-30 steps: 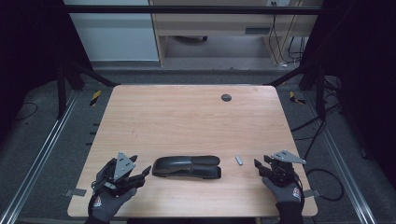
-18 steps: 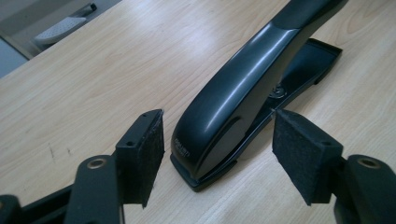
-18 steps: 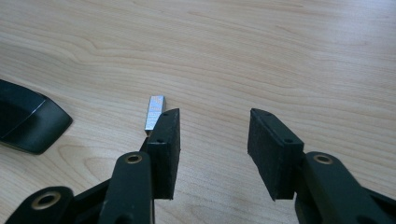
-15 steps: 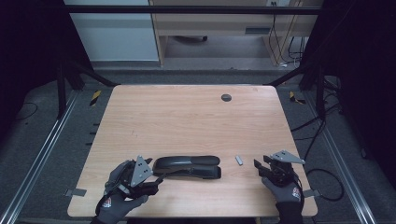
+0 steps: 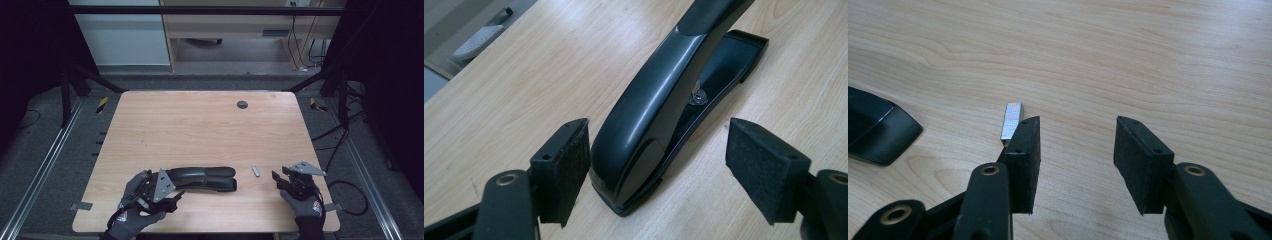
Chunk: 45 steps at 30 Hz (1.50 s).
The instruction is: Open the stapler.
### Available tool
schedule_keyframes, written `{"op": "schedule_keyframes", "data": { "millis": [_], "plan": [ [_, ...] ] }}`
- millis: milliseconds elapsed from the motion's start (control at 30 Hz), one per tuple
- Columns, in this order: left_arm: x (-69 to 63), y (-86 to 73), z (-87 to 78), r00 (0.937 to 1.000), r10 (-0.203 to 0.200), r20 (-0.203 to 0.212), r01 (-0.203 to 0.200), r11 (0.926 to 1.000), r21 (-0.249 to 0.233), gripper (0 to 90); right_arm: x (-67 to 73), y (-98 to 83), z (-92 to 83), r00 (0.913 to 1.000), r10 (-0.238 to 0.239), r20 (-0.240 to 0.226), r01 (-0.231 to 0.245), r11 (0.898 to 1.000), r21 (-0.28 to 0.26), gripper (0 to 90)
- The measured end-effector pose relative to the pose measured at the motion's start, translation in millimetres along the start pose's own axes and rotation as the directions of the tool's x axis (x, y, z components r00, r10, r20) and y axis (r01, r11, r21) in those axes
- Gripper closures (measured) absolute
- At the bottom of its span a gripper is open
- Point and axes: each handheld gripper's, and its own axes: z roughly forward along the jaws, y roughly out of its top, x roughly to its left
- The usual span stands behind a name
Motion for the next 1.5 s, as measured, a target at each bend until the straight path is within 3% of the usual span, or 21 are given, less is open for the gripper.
{"op": "schedule_keyframes", "data": {
  "millis": [267,567,967,1067,1267,1300,1400,1467,1500],
  "plan": [
    [-7.7,17.3,9.0,0.9981,0.062,0.002,-0.062,0.998,0.007,24.6,-1.3,0.0,-0.2,1.0,0.006,0.001,-0.006,1.0,-0.013,53.2],
    [-19.8,37.7,18.8,0.9904,0.138,-0.011,-0.138,0.9903,0.019,24.4,-1.8,-0.1,-0.3,0.9998,0.02,-0.003,-0.02,1.0,-0.011,52.4],
    [-36.3,51.3,32.1,0.9707,0.237,-0.042,-0.234,0.9702,0.065,24.1,-2.5,-0.4,0.6,0.9999,0.014,0.004,-0.014,1.0,-0.008,52.3],
    [-42.4,55.7,34.8,0.9605,0.273,-0.054,-0.268,0.9601,0.078,24.1,-2.7,-0.4,0.7,0.9999,0.014,0.005,-0.014,1.0,-0.007,52.2],
    [-51.8,59.2,38.2,0.9481,0.304,-0.092,-0.298,0.9517,0.072,24.4,-1.9,-0.2,0.7,0.9998,0.021,0.002,-0.021,1.0,-0.001,52.3],
    [-53.4,59.6,38.7,0.9429,0.318,-0.1,-0.311,0.9472,0.079,24.5,-2.1,-0.2,0.6,0.9999,0.017,0.003,-0.017,1.0,-0.001,52.3],
    [-57.2,60.0,40.3,0.9385,0.326,-0.114,-0.318,0.9446,0.082,24.9,-2.7,-0.3,0.8,0.9999,0.012,0.007,-0.012,1.0,-0.004,52.3],
    [-58.2,60.8,40.5,0.9316,0.343,-0.122,-0.333,0.9384,0.092,25.3,-2.2,-0.3,0.7,0.9998,0.021,0.002,-0.021,1.0,0.001,52.4],
    [-59.3,61.0,41.2,0.9331,0.337,-0.126,-0.328,0.9407,0.088,25.5,-2.1,-0.3,0.7,0.9998,0.02,0.001,-0.02,1.0,0.002,52.4]
  ]
}}
